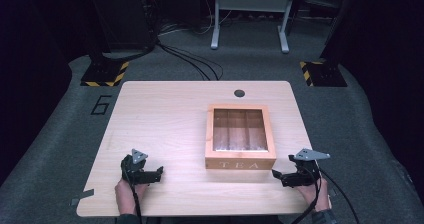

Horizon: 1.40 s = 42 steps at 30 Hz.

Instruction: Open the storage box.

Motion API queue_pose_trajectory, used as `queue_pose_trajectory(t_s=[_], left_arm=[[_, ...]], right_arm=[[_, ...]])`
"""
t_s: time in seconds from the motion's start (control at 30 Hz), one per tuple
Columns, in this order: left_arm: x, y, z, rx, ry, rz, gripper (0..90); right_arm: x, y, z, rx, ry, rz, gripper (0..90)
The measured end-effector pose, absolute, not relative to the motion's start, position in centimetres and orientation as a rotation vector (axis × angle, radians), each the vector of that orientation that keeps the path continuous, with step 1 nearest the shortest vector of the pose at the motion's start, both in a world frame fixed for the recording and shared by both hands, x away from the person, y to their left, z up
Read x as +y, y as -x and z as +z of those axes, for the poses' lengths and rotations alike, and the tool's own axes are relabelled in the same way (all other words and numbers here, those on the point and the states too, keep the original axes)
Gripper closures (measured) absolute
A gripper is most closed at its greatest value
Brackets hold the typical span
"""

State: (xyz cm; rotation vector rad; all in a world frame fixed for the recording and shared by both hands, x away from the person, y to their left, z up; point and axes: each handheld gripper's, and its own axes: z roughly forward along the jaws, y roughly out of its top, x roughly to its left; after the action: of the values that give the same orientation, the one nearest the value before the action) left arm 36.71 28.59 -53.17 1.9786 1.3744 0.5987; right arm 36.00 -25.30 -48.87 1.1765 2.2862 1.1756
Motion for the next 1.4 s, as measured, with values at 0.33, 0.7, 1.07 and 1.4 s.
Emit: queue_pose_trajectory(t_s=[0.33,0.7,1.07,1.4], left_arm=[[28.6,-36.7,-53.2,1.373,-1.980,0.598,2.3],[28.6,-36.7,-53.2,1.374,-1.979,0.599,2.4],[28.6,-36.7,-53.2,1.374,-1.979,0.599,2.3],[28.6,-36.7,-53.2,1.373,-1.980,0.598,2.3]], right_arm=[[-25.1,-35.6,-48.1,2.263,-1.156,1.249,55.7],[-24.5,-35.7,-47.8,2.261,-1.121,1.248,77.8],[-24.7,-35.4,-47.8,2.260,-1.111,1.239,85.2],[-25.0,-35.4,-48.0,2.249,-1.134,1.302,85.7]])
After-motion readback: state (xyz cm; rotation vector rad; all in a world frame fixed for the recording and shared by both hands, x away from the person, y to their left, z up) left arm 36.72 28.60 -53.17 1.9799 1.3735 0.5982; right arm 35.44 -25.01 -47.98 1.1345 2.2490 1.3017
